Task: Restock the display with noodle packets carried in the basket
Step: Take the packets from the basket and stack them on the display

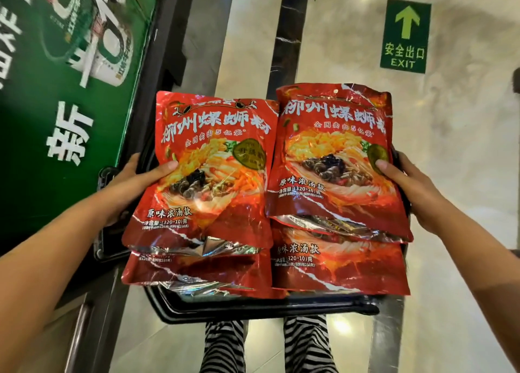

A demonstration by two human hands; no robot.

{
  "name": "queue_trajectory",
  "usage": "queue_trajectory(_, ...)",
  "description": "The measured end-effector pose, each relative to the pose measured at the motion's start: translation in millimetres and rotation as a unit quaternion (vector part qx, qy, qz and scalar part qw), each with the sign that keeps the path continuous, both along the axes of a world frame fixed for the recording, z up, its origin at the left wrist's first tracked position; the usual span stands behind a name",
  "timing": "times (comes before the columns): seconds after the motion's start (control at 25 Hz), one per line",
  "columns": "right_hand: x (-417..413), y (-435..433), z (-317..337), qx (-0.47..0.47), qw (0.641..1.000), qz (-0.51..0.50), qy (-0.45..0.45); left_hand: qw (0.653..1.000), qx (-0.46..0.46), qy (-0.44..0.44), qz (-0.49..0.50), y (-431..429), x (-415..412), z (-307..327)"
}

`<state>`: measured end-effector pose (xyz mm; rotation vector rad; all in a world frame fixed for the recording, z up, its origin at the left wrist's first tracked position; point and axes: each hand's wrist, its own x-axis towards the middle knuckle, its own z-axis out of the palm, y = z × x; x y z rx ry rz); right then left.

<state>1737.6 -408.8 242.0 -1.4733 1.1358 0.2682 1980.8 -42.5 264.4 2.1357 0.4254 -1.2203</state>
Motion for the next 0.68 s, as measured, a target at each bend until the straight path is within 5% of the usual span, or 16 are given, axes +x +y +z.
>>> queue_trajectory(0.2,12.2,-6.3,13.4,-0.044,0.998,0.004,0.045,0.999,0.037,0.000,0.015,-17.8,0.8,22.0)
queue_trajectory(0.4,34.0,28.2,12.3,-0.152,0.982,0.003,0.110,0.987,0.070,-0.145,0.018,-54.9,-23.3,11.8)
queue_trajectory(0.52,32.3,40.9,15.1,-0.167,0.978,-0.002,0.126,0.950,0.198,-0.232,-0.060,-58.6,-42.2,3.8)
queue_trajectory(0.68,46.1,36.4,29.2,-0.120,0.987,-0.016,0.104,0.977,0.104,-0.187,-0.003,-50.7,-30.3,9.4)
